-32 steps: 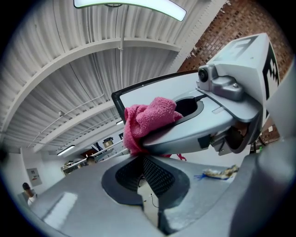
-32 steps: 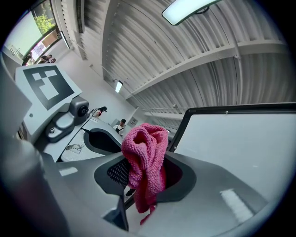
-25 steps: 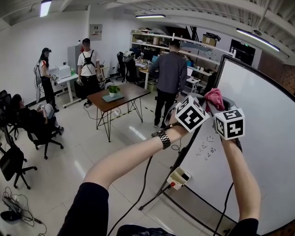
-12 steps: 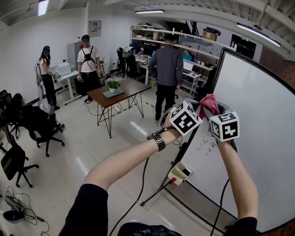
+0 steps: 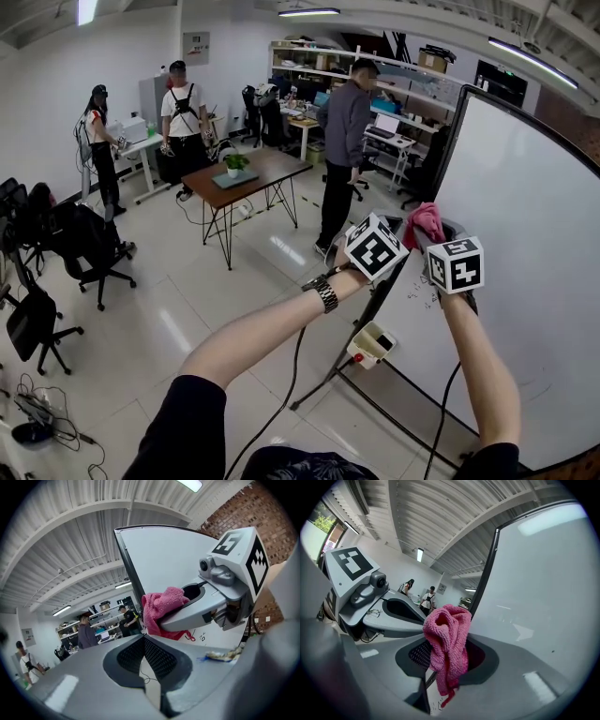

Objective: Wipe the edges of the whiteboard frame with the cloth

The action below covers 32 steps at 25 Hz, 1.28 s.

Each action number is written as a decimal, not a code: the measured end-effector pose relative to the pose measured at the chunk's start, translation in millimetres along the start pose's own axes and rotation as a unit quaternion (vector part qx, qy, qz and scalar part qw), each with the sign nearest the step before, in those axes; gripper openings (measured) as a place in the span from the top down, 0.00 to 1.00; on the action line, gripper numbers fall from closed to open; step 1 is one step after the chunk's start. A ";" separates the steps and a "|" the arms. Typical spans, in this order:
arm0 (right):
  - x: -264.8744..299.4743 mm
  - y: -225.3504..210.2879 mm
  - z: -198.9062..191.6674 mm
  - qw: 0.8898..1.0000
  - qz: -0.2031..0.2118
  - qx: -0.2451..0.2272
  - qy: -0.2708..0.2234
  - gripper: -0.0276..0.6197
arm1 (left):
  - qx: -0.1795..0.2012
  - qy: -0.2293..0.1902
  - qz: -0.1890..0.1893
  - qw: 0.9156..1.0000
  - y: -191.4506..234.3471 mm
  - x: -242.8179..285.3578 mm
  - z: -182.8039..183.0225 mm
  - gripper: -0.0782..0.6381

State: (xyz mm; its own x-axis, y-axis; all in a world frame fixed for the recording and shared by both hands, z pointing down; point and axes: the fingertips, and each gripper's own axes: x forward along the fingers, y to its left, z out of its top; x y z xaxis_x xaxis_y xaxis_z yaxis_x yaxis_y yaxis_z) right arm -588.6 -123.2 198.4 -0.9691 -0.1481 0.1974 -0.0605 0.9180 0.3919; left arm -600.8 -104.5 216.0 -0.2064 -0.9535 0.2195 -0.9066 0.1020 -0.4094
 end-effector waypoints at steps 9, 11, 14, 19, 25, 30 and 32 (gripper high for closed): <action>10.8 18.1 -36.1 0.999 0.014 0.023 0.017 0.76 | -0.006 0.022 -0.026 0.999 -25.5 15.3 -36.3 0.90; 15.3 22.1 -51.2 0.999 0.018 0.031 0.022 0.76 | -0.003 0.029 -0.032 0.999 -32.7 22.4 -47.8 0.90; 22.6 26.7 -76.3 0.998 0.019 0.047 0.031 0.76 | -0.012 0.036 -0.041 0.998 -41.2 33.3 -67.9 0.90; 37.3 41.9 -126.0 0.996 0.019 0.071 0.053 0.76 | -0.032 0.052 -0.060 0.996 -55.3 46.6 -110.4 0.90; 49.6 58.1 -167.5 0.993 0.021 0.091 0.067 0.76 | -0.045 0.071 -0.078 0.993 -69.8 57.2 -151.0 0.90; 36.3 64.7 -181.9 0.992 0.018 0.097 0.080 0.76 | -0.053 0.078 -0.093 0.991 -91.7 55.3 -159.0 0.90; 42.5 66.3 -194.1 0.990 0.019 0.105 0.088 0.76 | -0.060 0.082 -0.103 0.990 -95.8 61.7 -169.2 0.90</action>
State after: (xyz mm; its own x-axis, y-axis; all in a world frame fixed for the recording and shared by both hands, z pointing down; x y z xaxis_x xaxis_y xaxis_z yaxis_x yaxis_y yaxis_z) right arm -587.3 -139.9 407.1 -0.9159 -0.1572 0.3693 -0.0918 0.9778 0.1885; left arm -588.9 -125.1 418.6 -0.0603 -0.9002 0.4313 -0.9708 -0.0475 -0.2349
